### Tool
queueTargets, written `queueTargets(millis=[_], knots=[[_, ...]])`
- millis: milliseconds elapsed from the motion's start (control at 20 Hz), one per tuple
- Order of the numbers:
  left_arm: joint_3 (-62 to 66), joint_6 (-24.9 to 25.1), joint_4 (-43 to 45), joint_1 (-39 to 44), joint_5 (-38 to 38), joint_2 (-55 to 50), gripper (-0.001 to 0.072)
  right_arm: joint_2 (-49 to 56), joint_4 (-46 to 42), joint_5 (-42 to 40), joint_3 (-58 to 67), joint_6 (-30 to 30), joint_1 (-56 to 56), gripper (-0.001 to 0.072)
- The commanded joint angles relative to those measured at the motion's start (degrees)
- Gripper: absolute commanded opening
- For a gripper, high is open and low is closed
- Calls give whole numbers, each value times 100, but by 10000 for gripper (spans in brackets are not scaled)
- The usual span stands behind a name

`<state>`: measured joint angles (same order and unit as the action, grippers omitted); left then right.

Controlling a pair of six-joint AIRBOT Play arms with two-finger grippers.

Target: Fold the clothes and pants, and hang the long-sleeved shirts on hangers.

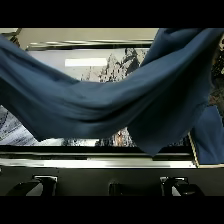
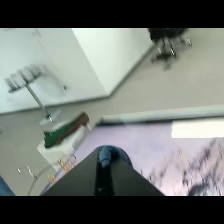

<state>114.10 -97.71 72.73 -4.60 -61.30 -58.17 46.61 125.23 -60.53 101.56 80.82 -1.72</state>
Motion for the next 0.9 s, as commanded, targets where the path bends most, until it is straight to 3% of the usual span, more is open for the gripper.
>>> queueTargets(millis=[0, 150, 250, 450, 650, 800, 850], knots=[[-787, 142, 295, 2, -498, -417, 13, 946, -367, -966, -17, -435, 4, 32], [-1714, 420, 297, 4, -352, -1370, 14, 2347, -367, -1744, -299, -433, -50, 32], [-2105, 433, 297, 17, -79, -2201, 13, 3270, -612, -1676, -549, -409, -289, 32], [-2135, 420, 278, 201, 664, -3705, 13, 4966, -894, -348, -761, -240, -769, 32], [-2133, -140, 278, 461, 1552, -4374, 13, 5862, -861, 1235, -758, -1353, -778, 32], [-2135, -199, 278, 669, 1725, -4579, 17, 6054, -673, 1718, -758, -1530, -782, 41], [-2135, -199, 273, 710, 1718, -4583, 52, 6052, -673, 1722, -758, -1530, -780, 98]])
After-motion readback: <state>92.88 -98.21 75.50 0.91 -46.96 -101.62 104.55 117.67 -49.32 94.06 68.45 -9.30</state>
